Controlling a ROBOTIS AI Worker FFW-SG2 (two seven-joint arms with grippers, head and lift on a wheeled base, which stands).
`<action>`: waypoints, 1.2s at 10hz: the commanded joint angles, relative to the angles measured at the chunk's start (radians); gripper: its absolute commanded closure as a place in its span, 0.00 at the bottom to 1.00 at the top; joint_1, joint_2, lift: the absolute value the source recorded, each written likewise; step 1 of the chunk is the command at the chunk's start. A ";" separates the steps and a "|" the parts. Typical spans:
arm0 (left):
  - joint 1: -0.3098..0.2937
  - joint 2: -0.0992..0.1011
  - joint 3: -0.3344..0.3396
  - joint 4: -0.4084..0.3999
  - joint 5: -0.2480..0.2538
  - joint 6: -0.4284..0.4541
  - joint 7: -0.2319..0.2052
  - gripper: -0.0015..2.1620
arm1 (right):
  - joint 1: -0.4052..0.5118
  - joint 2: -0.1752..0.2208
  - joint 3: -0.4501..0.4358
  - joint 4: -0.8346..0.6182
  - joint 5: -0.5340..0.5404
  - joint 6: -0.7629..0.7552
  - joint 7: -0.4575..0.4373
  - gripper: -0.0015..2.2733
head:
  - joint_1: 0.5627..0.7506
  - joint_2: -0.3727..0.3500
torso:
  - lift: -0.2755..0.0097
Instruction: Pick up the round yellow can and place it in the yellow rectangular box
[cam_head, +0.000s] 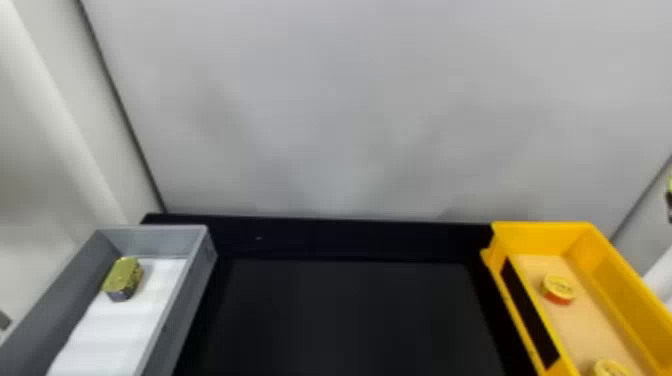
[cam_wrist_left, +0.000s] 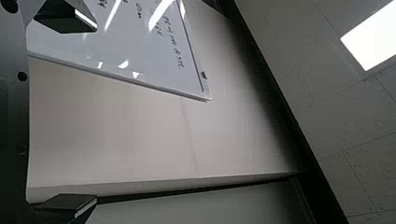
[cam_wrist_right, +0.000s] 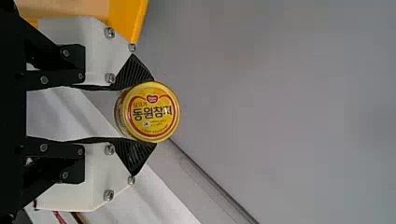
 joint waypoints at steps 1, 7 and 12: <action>0.002 -0.003 0.007 -0.003 -0.001 0.002 -0.003 0.01 | 0.027 0.029 -0.003 0.099 -0.002 -0.021 -0.005 0.34 | 0.35 0.53 | 0.77; 0.002 -0.012 0.010 -0.005 -0.008 0.004 -0.008 0.00 | 0.018 0.086 0.012 0.365 -0.193 -0.076 -0.050 0.35 | 0.35 0.53 | 0.77; 0.005 -0.012 0.013 -0.011 -0.018 0.010 -0.011 0.00 | -0.025 0.072 -0.034 0.538 -0.453 -0.093 -0.137 0.35 | 0.35 0.53 | 0.77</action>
